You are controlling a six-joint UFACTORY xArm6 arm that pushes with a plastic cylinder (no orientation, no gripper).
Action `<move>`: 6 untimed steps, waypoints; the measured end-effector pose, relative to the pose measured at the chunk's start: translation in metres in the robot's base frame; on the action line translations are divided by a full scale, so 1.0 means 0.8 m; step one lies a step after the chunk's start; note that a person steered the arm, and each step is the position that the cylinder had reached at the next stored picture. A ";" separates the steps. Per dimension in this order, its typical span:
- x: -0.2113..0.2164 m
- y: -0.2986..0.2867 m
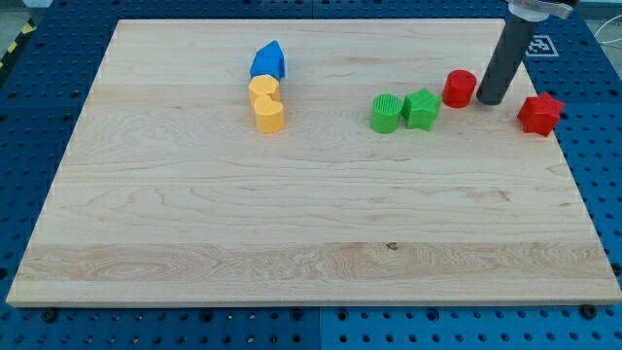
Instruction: Move the red circle closer to the green star
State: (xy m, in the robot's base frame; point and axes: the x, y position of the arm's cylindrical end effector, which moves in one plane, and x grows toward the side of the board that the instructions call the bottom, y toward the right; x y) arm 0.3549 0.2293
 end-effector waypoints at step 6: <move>-0.018 -0.018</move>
State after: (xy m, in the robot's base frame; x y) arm 0.3405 0.2146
